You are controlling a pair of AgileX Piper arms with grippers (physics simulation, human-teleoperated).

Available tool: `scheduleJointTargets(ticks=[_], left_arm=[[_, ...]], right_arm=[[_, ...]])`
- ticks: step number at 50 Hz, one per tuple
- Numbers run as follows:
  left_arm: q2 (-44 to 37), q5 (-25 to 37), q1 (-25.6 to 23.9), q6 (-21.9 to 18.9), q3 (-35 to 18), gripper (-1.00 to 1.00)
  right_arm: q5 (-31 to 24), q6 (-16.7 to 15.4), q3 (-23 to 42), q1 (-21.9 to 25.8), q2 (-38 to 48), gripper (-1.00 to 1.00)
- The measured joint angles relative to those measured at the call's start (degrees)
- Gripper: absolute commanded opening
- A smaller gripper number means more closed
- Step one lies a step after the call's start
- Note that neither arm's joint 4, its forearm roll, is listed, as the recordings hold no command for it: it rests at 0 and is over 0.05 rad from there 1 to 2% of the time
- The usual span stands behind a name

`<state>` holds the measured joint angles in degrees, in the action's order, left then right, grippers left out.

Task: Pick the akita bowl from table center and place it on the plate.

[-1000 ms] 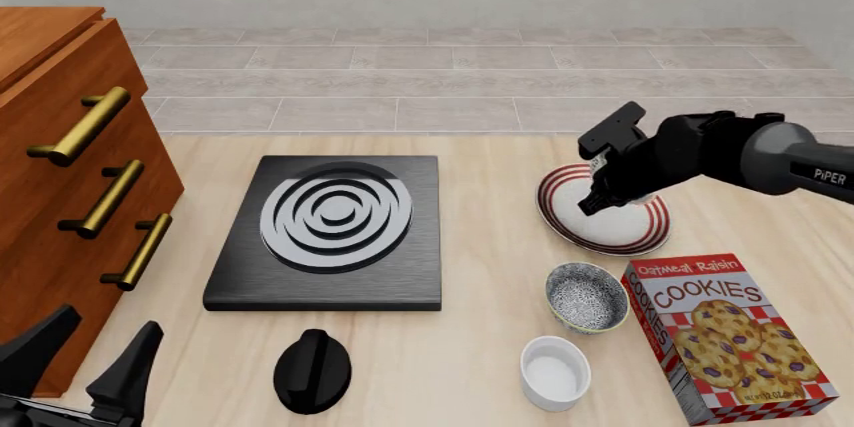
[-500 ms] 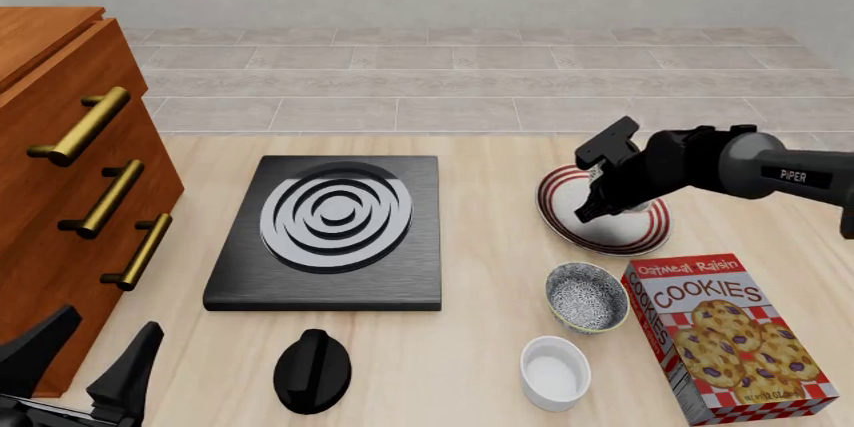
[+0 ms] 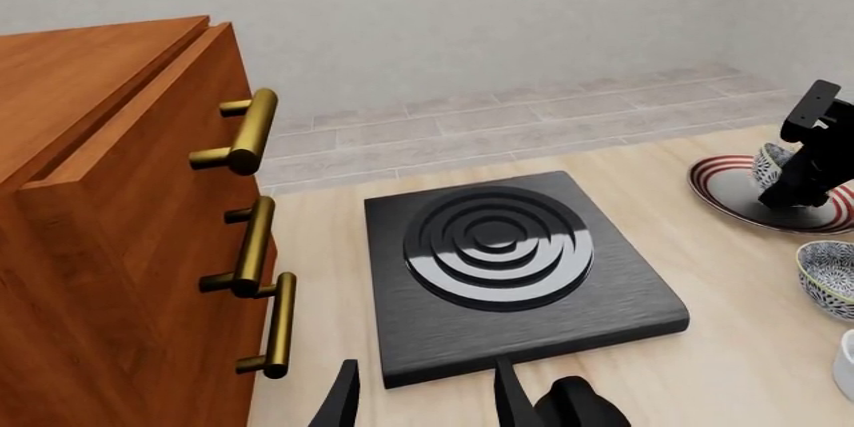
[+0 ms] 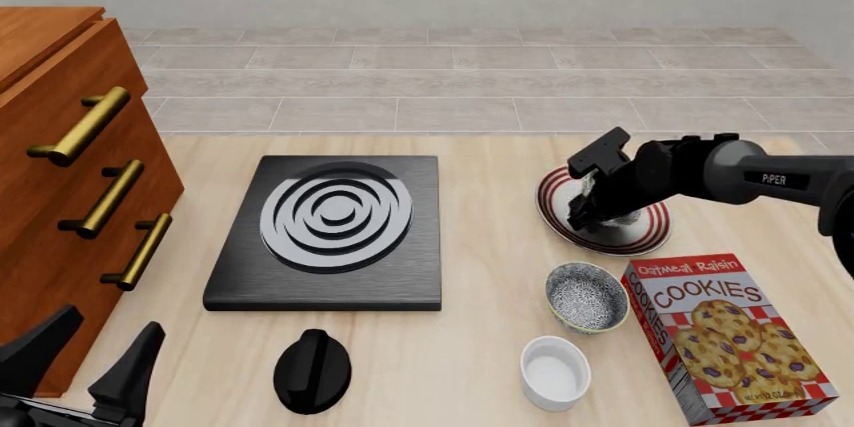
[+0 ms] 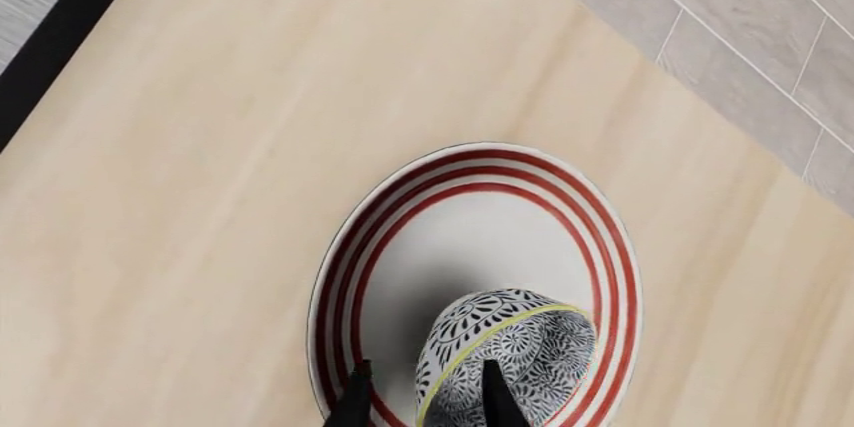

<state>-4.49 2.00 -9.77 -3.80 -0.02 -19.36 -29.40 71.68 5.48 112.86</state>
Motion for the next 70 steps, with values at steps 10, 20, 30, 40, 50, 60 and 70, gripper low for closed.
scheduleJointTargets(ticks=[10,20,30,40,50,60,70], left_arm=[[-0.3,-0.2,-0.1,0.0,0.0,1.00],[-0.2,0.0,-0.2,-0.1,0.0,1.00],[-0.3,-0.2,-0.2,-0.1,0.0,1.00],[-0.5,-0.3,-0.3,-0.1,0.0,1.00],[-0.1,0.1,-0.4,-0.1,0.0,1.00],[-0.4,-0.1,-0.5,-0.2,0.0,1.00],[0.2,0.4,-0.6,-0.3,0.0,1.00]], right_arm=[[0.4,0.0,-0.3,-0.3,0.1,1.00],[0.7,-0.1,-0.8,-0.3,-0.2,1.00],[0.6,0.0,-2.1,0.4,-2.6,1.00],[0.2,-1.1,-4.9,1.4,-7.2,1.00],[0.9,-2.0,-8.9,2.4,-12.3,1.00],[3.2,-1.8,-14.7,3.6,-18.6,1.00],[5.3,-0.7,-20.8,4.8,-26.7,1.00]])
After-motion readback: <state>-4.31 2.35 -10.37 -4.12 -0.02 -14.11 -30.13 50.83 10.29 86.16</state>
